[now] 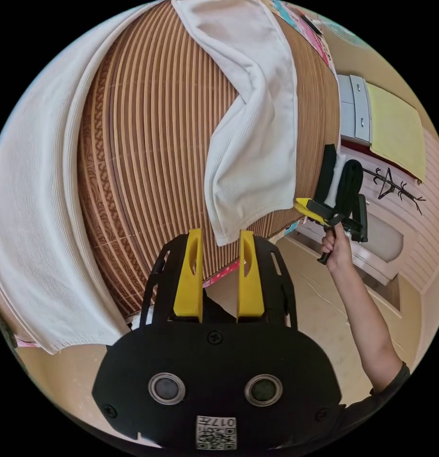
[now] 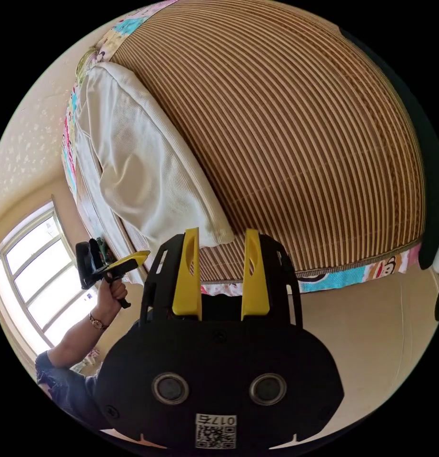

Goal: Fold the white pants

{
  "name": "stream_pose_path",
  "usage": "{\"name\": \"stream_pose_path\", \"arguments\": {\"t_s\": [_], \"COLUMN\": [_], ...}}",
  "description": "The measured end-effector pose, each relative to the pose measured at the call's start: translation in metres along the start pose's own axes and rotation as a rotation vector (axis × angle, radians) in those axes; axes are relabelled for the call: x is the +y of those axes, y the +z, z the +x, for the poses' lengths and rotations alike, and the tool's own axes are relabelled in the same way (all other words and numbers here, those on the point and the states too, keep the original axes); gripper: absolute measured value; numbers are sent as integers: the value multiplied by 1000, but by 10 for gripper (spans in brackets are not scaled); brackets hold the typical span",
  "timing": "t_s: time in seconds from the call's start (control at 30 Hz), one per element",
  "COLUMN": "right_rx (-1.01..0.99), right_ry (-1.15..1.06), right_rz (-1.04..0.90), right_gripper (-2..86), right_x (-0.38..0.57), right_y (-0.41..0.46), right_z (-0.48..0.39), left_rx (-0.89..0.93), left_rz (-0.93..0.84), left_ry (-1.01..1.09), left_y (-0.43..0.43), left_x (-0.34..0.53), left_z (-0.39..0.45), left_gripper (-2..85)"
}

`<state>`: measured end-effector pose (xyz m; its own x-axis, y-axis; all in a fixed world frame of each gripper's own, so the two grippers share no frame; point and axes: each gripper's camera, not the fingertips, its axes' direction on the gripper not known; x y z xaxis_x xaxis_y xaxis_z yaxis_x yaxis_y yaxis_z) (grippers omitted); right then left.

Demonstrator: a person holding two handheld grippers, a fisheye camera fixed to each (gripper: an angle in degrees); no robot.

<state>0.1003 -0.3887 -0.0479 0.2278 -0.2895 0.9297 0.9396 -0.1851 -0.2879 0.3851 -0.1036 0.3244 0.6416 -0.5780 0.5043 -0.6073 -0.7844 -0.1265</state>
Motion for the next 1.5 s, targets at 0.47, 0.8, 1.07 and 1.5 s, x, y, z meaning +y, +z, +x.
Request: {"name": "stream_pose_path", "arguments": {"t_s": [0.47, 0.8, 1.07, 1.5], "right_rx": [-348, -290, -60, 95], "right_ry": [-229, -176, -648, -509], "right_rz": [-80, -91, -62, -230], "right_gripper": [31, 21, 10, 11], "right_x": [99, 192, 282, 255], "right_y": [-30, -21, -63, -14], "right_z": [48, 49, -110, -131], "left_rx": [258, 215, 205, 161], "left_rz": [-31, -42, 152, 103], "left_ry": [85, -233, 68, 80], "left_y": [38, 58, -10, 59], "left_x": [41, 112, 99, 88], "left_z": [-26, -67, 23, 45], "left_gripper": [51, 65, 149, 148]}}
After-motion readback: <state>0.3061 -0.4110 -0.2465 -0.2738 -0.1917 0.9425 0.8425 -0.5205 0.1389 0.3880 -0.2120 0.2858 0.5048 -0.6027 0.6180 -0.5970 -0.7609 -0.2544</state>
